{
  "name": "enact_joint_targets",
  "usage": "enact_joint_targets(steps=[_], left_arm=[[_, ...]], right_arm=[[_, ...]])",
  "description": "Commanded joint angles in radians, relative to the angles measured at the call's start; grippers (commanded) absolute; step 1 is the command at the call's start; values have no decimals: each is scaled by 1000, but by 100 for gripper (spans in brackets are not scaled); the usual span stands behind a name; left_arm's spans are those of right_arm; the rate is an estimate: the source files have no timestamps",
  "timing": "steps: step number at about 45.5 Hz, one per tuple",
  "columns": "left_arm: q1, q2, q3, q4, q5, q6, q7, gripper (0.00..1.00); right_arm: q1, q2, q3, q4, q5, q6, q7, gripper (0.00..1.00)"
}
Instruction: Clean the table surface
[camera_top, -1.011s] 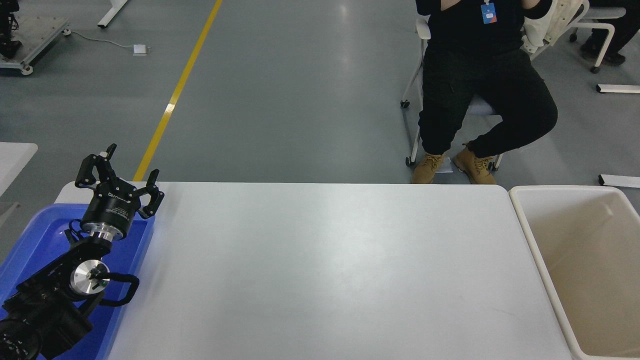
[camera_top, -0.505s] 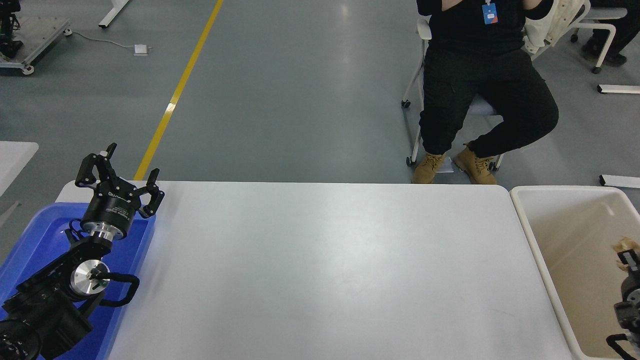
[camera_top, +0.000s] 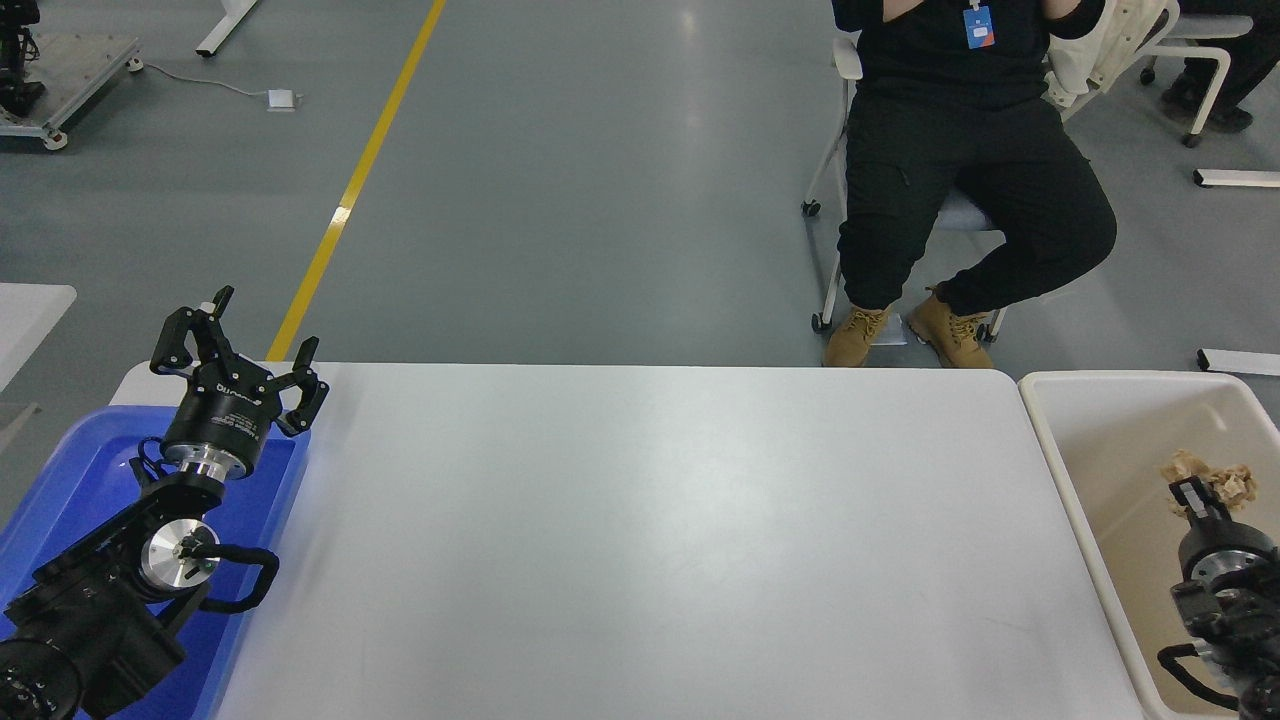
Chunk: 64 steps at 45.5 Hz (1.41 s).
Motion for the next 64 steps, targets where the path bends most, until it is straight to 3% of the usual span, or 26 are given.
enact_joint_targets(steps=[1,18,38,51,64], left_arm=[[0,-1,0,0,0,0,0,100],[0,-1,0,0,0,0,0,100],[0,1,0,0,0,0,0,100],[0,-1,0,0,0,0,0,100],[0,1,0,0,0,0,0,100]], right_arm=[[1,2,3,1,3,8,-6,98],[21,6,7,1,6,-1,2,98],[306,-31,145,2,111,91,-4,98],[484,-67,254,2,239,301,-7,98],[492,-154,470,145,339,629,0,99]])
